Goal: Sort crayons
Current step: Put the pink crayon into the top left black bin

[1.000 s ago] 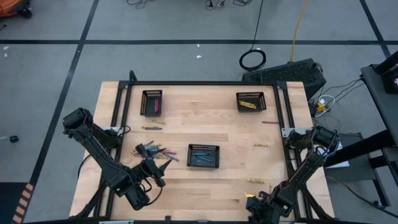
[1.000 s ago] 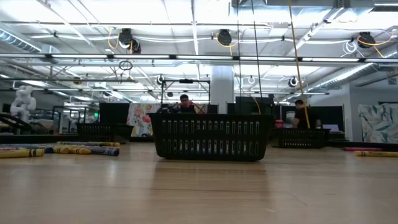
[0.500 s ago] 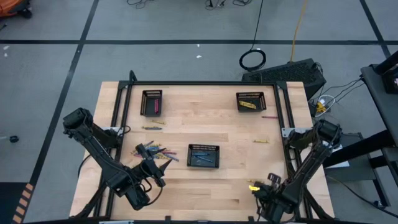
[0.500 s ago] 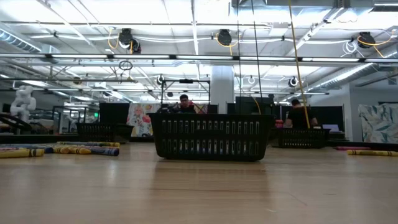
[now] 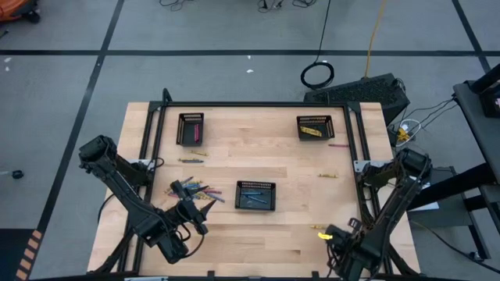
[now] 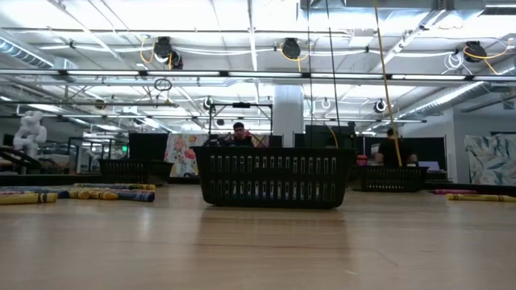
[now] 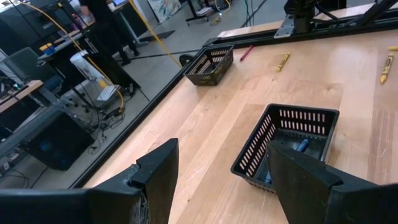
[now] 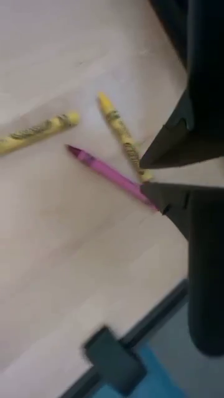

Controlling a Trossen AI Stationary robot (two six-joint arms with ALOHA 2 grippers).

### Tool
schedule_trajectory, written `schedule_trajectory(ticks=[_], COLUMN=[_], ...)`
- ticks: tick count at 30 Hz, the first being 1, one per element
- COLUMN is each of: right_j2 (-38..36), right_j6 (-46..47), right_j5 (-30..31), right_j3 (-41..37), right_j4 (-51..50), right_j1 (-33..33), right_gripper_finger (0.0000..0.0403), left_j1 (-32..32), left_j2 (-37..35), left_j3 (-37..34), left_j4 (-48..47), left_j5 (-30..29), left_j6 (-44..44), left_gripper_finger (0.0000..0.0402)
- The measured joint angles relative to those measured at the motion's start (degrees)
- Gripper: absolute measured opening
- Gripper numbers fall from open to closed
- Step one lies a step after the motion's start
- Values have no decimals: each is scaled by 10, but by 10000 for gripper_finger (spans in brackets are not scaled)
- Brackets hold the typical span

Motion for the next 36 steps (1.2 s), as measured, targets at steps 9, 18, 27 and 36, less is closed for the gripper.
schedule_trajectory(ticks=[9, 18, 27, 36], right_j2=[0, 0, -3, -2], right_j6=[36, 43, 43, 7], right_j5=[11, 13, 13, 13], right_j3=[-83, -114, -158, -144], right_j4=[92, 126, 202, 185], right_j1=[0, -1, -1, -1], right_gripper_finger=[138, 125, 97, 10], left_j1=[0, 0, 0, 0], left_j2=[26, 37, 37, 37], left_j3=[0, 0, 0, 0], left_j4=[2, 5, 5, -6], left_j5=[2, 3, 3, 3], left_j6=[-1, 0, 0, -3], left_gripper_finger=[237, 237, 237, 237])
